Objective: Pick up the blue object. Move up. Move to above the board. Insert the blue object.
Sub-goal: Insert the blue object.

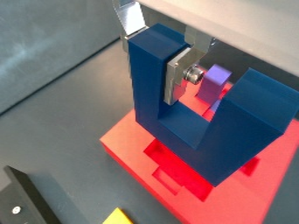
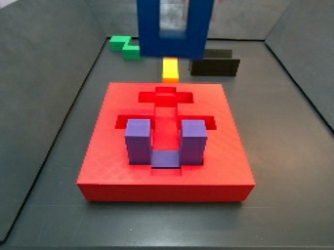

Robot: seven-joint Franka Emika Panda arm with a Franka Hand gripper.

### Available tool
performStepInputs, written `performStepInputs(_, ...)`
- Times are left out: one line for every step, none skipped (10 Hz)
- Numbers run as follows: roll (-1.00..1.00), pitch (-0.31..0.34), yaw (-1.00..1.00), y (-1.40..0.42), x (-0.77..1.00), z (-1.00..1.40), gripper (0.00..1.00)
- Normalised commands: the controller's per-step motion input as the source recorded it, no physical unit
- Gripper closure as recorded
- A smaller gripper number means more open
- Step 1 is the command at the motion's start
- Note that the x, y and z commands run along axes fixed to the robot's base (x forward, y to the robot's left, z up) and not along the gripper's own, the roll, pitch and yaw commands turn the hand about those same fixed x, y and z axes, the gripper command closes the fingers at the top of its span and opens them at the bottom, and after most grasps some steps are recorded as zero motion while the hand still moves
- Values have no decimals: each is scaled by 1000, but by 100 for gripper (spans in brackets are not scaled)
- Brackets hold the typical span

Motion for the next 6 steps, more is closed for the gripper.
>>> performStepInputs(96, 81, 0, -23, 369, -586, 100)
performStepInputs(46, 43, 0, -11, 297, -574, 100)
performStepInputs(26, 44, 0, 0, 266, -569, 100)
performStepInputs(20, 74, 0, 0, 186, -557, 100)
performStepInputs(0, 31, -37, 0, -34, -506, 100)
performStepInputs(-26, 57, -126, 0, 0, -51, 100)
